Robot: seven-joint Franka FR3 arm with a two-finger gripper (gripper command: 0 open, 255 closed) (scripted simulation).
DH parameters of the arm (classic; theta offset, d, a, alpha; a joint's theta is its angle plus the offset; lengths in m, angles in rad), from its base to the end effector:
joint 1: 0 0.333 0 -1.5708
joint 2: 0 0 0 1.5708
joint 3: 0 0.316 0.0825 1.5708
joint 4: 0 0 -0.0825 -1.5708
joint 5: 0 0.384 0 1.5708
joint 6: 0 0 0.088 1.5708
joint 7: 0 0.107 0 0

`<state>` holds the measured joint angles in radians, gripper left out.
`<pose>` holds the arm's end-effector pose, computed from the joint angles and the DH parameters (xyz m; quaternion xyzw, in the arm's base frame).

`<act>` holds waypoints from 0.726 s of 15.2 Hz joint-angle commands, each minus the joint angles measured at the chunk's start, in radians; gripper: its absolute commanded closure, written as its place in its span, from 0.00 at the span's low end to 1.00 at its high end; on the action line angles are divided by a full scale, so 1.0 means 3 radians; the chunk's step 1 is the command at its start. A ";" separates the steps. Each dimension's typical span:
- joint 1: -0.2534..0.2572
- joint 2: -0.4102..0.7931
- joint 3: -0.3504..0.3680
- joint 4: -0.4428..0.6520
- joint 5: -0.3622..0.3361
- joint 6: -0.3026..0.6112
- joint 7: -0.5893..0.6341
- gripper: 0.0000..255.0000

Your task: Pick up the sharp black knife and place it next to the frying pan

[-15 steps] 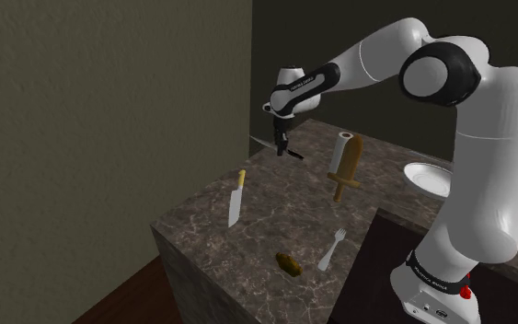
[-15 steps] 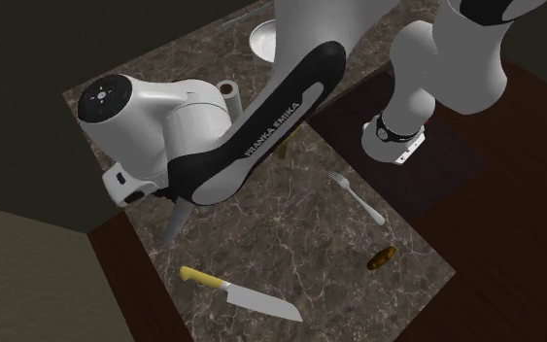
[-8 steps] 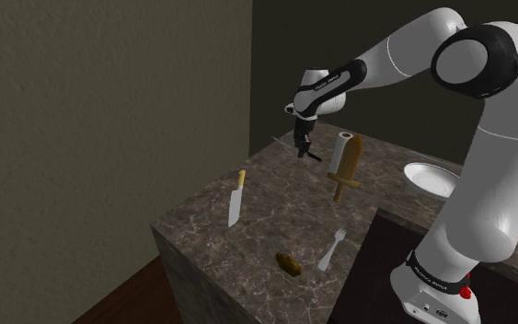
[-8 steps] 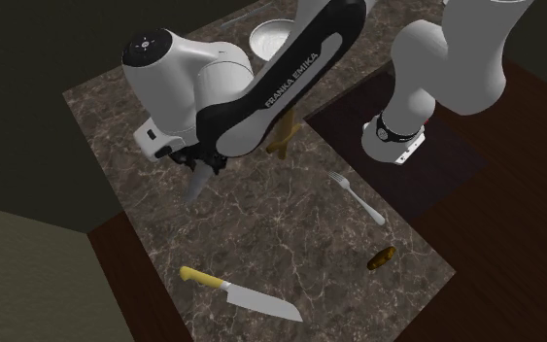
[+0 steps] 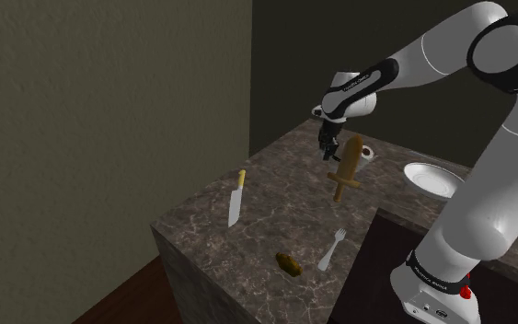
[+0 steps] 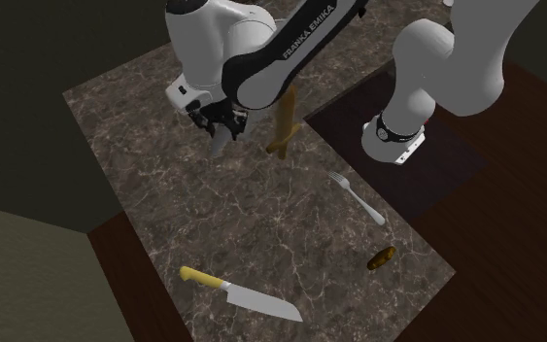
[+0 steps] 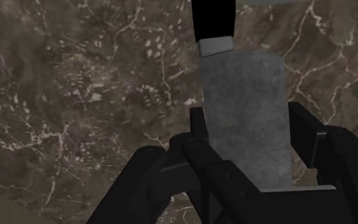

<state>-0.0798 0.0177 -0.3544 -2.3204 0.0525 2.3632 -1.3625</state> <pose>0.4652 -0.2149 0.3361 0.9021 0.4311 0.0204 0.0006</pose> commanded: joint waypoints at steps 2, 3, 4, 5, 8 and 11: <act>-0.0116 -0.0155 -0.0115 -0.0173 -0.0070 0.0023 -0.0186 1.00; -0.0156 -0.0206 -0.0157 -0.0229 -0.0098 0.0030 -0.0248 1.00; -0.0197 -0.0256 -0.0200 -0.0282 -0.0126 0.0036 -0.0311 1.00; -0.0239 -0.0302 -0.0243 -0.0330 -0.0154 0.0040 -0.0375 1.00; -0.0371 -0.0428 -0.0379 -0.0453 -0.0241 0.0045 -0.0577 1.00; -0.0507 -0.0527 -0.0523 -0.0540 -0.0323 0.0042 -0.0792 1.00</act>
<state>-0.2163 -0.1288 -0.4949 -2.4733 -0.0346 2.3771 -1.5747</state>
